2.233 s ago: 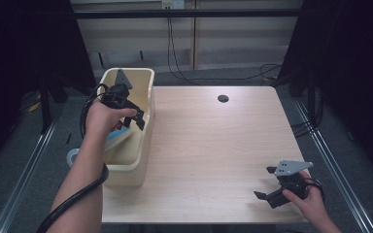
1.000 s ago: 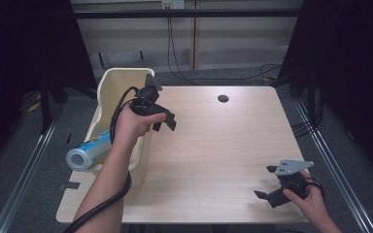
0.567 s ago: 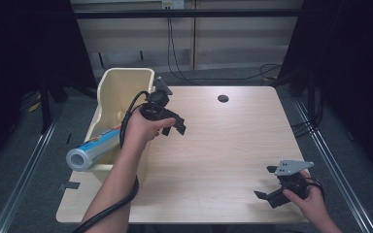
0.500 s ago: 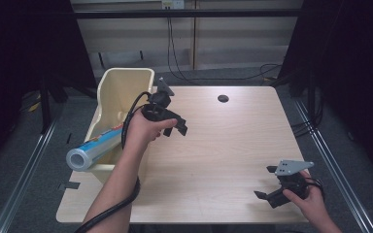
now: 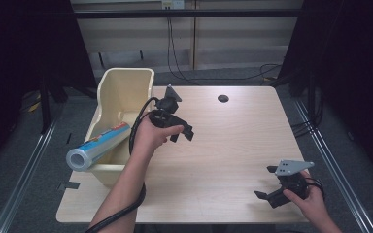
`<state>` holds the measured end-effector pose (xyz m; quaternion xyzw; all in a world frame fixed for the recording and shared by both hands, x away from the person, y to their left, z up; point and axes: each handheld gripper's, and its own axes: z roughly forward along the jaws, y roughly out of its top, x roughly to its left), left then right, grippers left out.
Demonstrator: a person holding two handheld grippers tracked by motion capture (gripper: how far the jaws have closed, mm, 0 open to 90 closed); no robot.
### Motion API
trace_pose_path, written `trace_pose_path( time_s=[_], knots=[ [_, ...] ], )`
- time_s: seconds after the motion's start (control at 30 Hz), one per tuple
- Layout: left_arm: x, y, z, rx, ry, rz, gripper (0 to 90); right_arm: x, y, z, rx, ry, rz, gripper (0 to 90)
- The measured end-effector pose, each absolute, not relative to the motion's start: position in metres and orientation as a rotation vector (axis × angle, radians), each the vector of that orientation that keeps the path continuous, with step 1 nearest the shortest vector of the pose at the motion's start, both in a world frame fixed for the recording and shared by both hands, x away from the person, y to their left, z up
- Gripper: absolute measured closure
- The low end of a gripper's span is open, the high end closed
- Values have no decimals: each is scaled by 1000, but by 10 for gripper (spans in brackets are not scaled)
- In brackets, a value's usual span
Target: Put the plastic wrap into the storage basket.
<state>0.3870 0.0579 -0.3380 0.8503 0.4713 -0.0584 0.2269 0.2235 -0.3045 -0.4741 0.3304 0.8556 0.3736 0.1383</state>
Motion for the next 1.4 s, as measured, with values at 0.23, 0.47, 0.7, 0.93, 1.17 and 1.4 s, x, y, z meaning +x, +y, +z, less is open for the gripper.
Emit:
trace_pose_path(
  time_s=[0.23,0.47,0.7,0.93,1.17,1.4],
  knots=[
    [384,52,-346,2347,1267,-161,99,223,-304,-474,965,2478,1078,0],
    [381,47,-351,2350,1241,-167,99,223,-304,-475,965,2480,1078,0],
    [378,41,-360,2348,1208,-188,97,223,-304,-475,963,2482,1075,0],
    [375,37,-372,2344,1195,-213,94,223,-304,-475,964,2482,1078,0],
    [372,35,-386,2300,1187,-240,91,223,-305,-475,967,2478,1079,0],
    [368,34,-398,2279,1176,-243,91,224,-306,-475,970,2475,1078,0]
  ],
)
